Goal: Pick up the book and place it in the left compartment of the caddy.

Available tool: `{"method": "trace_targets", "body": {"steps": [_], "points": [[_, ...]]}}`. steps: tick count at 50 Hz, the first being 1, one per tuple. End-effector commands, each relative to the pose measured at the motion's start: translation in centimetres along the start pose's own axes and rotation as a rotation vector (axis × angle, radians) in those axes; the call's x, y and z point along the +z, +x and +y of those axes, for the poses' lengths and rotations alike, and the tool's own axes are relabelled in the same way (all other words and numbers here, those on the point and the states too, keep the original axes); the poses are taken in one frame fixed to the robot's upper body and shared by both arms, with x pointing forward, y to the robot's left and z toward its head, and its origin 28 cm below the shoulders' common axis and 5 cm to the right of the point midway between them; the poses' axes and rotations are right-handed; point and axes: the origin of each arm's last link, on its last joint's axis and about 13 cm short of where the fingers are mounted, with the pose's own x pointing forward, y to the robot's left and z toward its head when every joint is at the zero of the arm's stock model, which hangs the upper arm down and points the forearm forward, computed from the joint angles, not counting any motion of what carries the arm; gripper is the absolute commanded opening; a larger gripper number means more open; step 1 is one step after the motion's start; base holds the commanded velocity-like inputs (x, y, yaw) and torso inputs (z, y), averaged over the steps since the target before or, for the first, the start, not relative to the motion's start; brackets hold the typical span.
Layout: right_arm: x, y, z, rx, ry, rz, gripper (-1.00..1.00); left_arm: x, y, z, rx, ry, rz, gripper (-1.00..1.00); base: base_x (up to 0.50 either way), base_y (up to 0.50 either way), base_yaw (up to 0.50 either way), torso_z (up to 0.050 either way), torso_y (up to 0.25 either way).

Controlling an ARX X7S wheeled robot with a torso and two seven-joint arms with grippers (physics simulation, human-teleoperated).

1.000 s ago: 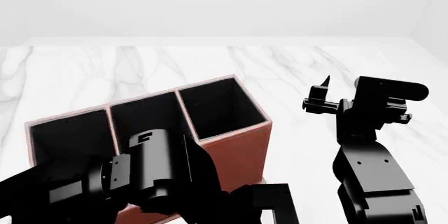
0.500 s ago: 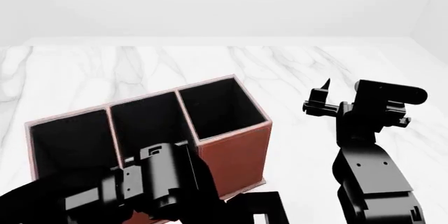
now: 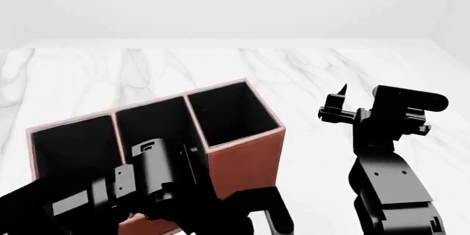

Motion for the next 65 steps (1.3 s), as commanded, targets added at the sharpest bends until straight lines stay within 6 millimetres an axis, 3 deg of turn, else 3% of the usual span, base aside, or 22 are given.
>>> {"method": "trace_targets", "body": {"steps": [1, 5, 7, 19, 28, 31, 37, 40, 42, 44, 50, 54, 59, 60, 61, 64, 65], "points": [[0.2, 0.0, 0.0, -0.01, 0.005, -0.005, 1.0, -1.6, -3.9, -2.3, 0.107, -0.096, 0.068, -1.0, 0.0, 0.0, 0.0, 0.0, 0.0], [0.2, 0.1, -0.1, -0.021, 0.001, -0.005, 1.0, -1.5, -5.9, -3.2, 0.155, -0.103, 0.028, -1.0, 0.0, 0.0, 0.0, 0.0, 0.0], [0.4, 0.2, -0.2, -0.029, -0.004, -0.007, 1.0, -1.6, -8.2, -4.2, 0.2, -0.122, -0.017, -1.0, 0.0, 0.0, 0.0, 0.0, 0.0], [0.4, 0.2, -0.1, -0.035, -0.003, -0.003, 1.0, -2.5, -12.1, -7.4, 0.291, -0.156, -0.096, -1.0, 0.0, 0.0, 0.0, 0.0, 0.0], [0.2, 0.2, 0.0, -0.032, 0.001, 0.004, 1.0, -2.5, -15.6, -10.9, 0.376, -0.196, -0.187, -1.0, 0.0, 0.0, 0.0, 0.0, 0.0], [0.3, 0.2, 0.0, -0.03, 0.003, 0.004, 1.0, -2.5, -16.6, -11.9, 0.451, -0.293, -0.162, -1.0, 0.0, 0.0, 0.0, 0.0, 0.0], [0.3, 0.3, 0.0, -0.033, 0.003, 0.004, 1.0, -2.3, -18.8, -14.1, 0.438, -0.317, -0.262, -1.0, 0.0, 0.0, 0.0, 0.0, 0.0], [0.4, 0.2, -0.1, -0.034, 0.002, 0.003, 1.0, -2.5, -20.0, -15.3, 0.523, -0.362, -0.266, -1.0, 0.0, 0.0, 0.0, 0.0, 0.0], [0.4, 0.2, -0.1, -0.034, 0.002, 0.003, 1.0, -2.4, -20.0, -15.3, 0.523, -0.363, -0.266, -1.0, 0.0, 0.0, 0.0, 0.0, 0.0], [0.4, 0.3, -0.1, -0.037, 0.005, 0.003, 1.0, -2.5, -21.9, -16.9, 0.571, -0.432, -0.359, -1.0, 0.0, 0.0, 0.0, 0.0, 0.005], [0.5, 0.3, -0.1, -0.032, 0.008, 0.002, 1.0, -2.7, -24.0, -19.2, 0.656, -0.396, -0.453, -1.0, 0.0, 0.0, 0.0, 0.0, 0.0], [0.6, 0.3, -0.2, -0.034, 0.012, 0.0, 1.0, -2.8, -24.5, -20.0, 0.752, -0.486, -0.467, -1.0, 0.0, 0.0, 0.0, 0.0, 0.0], [0.6, 0.2, -0.2, -0.031, 0.012, 0.0, 1.0, -2.7, -25.3, -20.6, 0.814, -0.456, -0.456, -1.0, 0.0, 0.0, 0.0, 0.0, 0.002], [0.6, 0.2, -0.2, -0.03, 0.011, -0.001, 1.0, -2.6, -25.4, -20.6, 0.868, -0.407, -0.489, -1.0, 0.0, 0.0, 0.0, 0.0, 0.0], [0.6, 0.2, -0.2, -0.03, 0.011, 0.0, 1.0, -2.3, -25.7, -20.9, 0.932, -0.487, -0.598, -1.0, 0.0, 0.0, 0.0, 0.0, 0.0], [0.6, 0.2, -0.2, -0.03, 0.011, 0.0, 1.0, -1.9, -25.9, -20.8, 0.979, -0.456, -0.637, -1.0, 0.0, 0.0, 0.0, 0.0, 0.0], [0.6, 0.2, -0.1, -0.028, 0.011, -0.001, 1.0, -1.5, -26.3, -20.0, 1.083, -0.637, -0.635, -1.0, 0.0, 0.0, 0.0, 0.0, 0.0]]}}
